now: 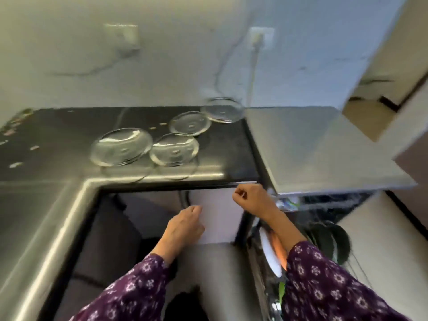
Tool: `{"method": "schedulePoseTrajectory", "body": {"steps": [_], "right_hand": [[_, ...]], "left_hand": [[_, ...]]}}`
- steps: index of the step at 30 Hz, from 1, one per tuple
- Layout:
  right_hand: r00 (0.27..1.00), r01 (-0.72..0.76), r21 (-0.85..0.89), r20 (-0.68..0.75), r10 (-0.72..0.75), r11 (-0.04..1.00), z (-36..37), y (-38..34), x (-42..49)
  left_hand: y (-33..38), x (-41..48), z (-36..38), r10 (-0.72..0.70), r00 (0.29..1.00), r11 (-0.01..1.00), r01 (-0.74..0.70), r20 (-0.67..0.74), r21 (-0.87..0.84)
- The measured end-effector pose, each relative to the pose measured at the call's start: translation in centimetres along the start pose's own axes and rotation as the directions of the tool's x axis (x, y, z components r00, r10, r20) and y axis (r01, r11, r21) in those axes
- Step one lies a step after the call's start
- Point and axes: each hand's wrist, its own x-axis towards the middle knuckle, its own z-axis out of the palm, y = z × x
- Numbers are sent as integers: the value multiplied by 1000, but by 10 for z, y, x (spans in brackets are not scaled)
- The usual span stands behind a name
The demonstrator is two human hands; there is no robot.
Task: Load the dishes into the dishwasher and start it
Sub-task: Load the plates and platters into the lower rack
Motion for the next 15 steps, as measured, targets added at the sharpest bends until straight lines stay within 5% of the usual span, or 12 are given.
{"method": "schedulePoseTrajectory", "body": {"steps": [6,11,15], "right_hand": [[909,299,15,301,-289,954,75,-131,30],[773,466,70,453,-445,882,144,-248,36],[588,609,133,586,-558,782,209,-346,26]], "left_hand": [[-113,-132,-31,-390,895,920,365,-217,-145],[-183,-226,-37,-652,697,758,588,-297,-284],[-227,-299,-36,-763,535,645,669,-363,-369]]}}
